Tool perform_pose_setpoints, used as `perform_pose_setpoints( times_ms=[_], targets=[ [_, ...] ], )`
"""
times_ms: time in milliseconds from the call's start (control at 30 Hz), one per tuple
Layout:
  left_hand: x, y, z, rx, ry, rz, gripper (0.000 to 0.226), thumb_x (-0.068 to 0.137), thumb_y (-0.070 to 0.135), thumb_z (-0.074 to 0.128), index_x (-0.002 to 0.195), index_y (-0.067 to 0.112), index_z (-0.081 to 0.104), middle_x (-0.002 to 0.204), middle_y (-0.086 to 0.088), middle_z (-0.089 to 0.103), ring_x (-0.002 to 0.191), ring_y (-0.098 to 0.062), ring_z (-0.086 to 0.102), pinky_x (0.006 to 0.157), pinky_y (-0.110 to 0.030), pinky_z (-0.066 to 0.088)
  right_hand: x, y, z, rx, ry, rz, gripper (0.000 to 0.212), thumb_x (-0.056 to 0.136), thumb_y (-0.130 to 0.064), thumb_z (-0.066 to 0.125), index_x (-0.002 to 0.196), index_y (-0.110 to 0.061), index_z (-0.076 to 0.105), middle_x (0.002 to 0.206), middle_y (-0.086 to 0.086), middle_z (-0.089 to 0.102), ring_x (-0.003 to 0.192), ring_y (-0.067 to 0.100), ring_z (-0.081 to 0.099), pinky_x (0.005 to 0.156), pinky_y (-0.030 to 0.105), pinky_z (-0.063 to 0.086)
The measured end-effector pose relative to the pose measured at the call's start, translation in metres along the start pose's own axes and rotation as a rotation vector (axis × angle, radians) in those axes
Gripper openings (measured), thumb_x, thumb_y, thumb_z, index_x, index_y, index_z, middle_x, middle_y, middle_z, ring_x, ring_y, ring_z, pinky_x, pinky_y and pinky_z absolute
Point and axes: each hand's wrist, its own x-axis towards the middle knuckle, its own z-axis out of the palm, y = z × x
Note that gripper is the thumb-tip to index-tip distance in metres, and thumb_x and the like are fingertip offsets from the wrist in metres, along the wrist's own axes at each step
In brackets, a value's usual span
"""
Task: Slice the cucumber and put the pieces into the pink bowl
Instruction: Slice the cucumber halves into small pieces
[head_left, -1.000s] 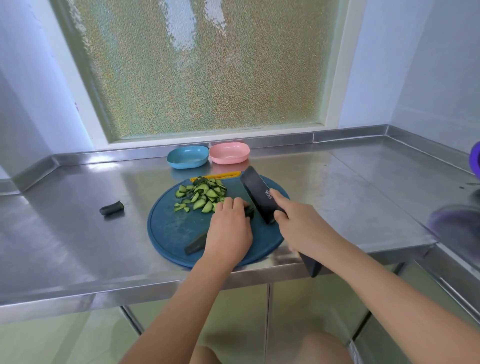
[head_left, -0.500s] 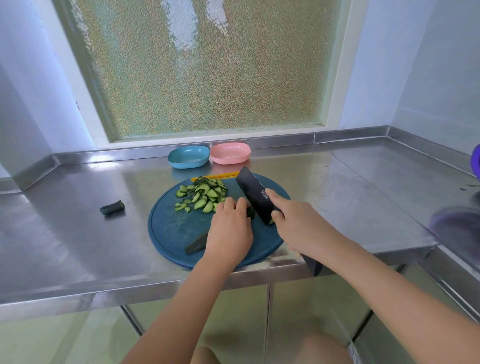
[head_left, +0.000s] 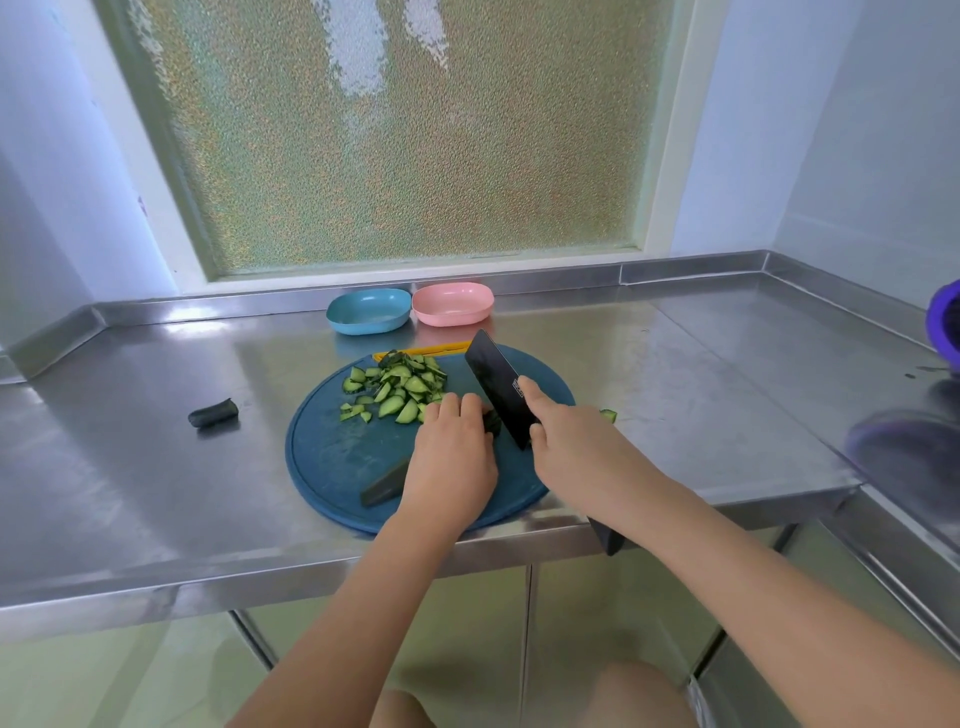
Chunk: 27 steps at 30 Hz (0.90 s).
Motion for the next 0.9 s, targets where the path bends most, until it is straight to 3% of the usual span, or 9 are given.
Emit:
perform_pose_setpoints(
  times_ms=[133, 300, 700, 833, 900],
  targets=[
    [-0.001, 0.001, -0.001, 0.002, -0.005, -0.005, 0.028, 0.095, 0.021, 0.041, 0.122, 0.013, 0.044, 0.116, -0.007, 0.046, 0.105, -0.023, 0.041, 0.09, -0.031, 0.037, 0.0, 0.0, -0.003, 0.008, -0.011, -0.006, 0.059, 0.1, -0.012, 0.035, 0.153, -0.024, 0.011, 0.066, 0.0, 0.043, 0.056, 0.01, 0.042, 0.046, 0.023, 0.03],
    [-0.001, 0.001, -0.002, -0.001, -0.006, -0.004, 0.027, 0.095, 0.021, 0.042, 0.121, 0.013, 0.044, 0.116, -0.007, 0.046, 0.105, -0.023, 0.041, 0.089, -0.031, 0.037, 0.005, -0.001, -0.002, 0.023, -0.059, 0.004, 0.061, 0.099, -0.009, 0.034, 0.153, -0.024, 0.012, 0.074, 0.002, 0.047, 0.061, 0.014, 0.046, 0.053, 0.028, 0.036],
    [-0.001, 0.001, -0.002, -0.025, 0.019, 0.007, 0.028, 0.094, 0.018, 0.044, 0.12, 0.01, 0.046, 0.116, -0.009, 0.048, 0.105, -0.025, 0.042, 0.089, -0.031, 0.036, 0.003, 0.003, 0.005, 0.138, -0.045, 0.037, 0.054, 0.102, -0.017, 0.033, 0.152, -0.029, 0.017, 0.068, -0.004, 0.045, 0.054, 0.009, 0.045, 0.045, 0.019, 0.03],
    [-0.001, 0.001, -0.001, -0.016, 0.022, -0.005, 0.025, 0.094, 0.02, 0.044, 0.117, 0.01, 0.046, 0.114, -0.008, 0.048, 0.104, -0.024, 0.043, 0.088, -0.032, 0.038, 0.001, 0.002, -0.004, 0.185, -0.017, 0.035, 0.054, 0.102, -0.016, 0.031, 0.152, -0.03, 0.017, 0.066, -0.003, 0.045, 0.051, 0.009, 0.041, 0.049, 0.023, 0.037],
    [-0.001, 0.001, 0.0, -0.022, 0.025, -0.007, 0.024, 0.093, 0.019, 0.044, 0.115, 0.009, 0.047, 0.114, -0.009, 0.049, 0.103, -0.025, 0.043, 0.088, -0.032, 0.038, -0.001, 0.0, -0.01, 0.19, -0.018, 0.029, 0.054, 0.102, -0.016, 0.031, 0.152, -0.03, 0.017, 0.065, -0.003, 0.044, 0.052, 0.009, 0.04, 0.06, 0.031, 0.047]
  ],
)
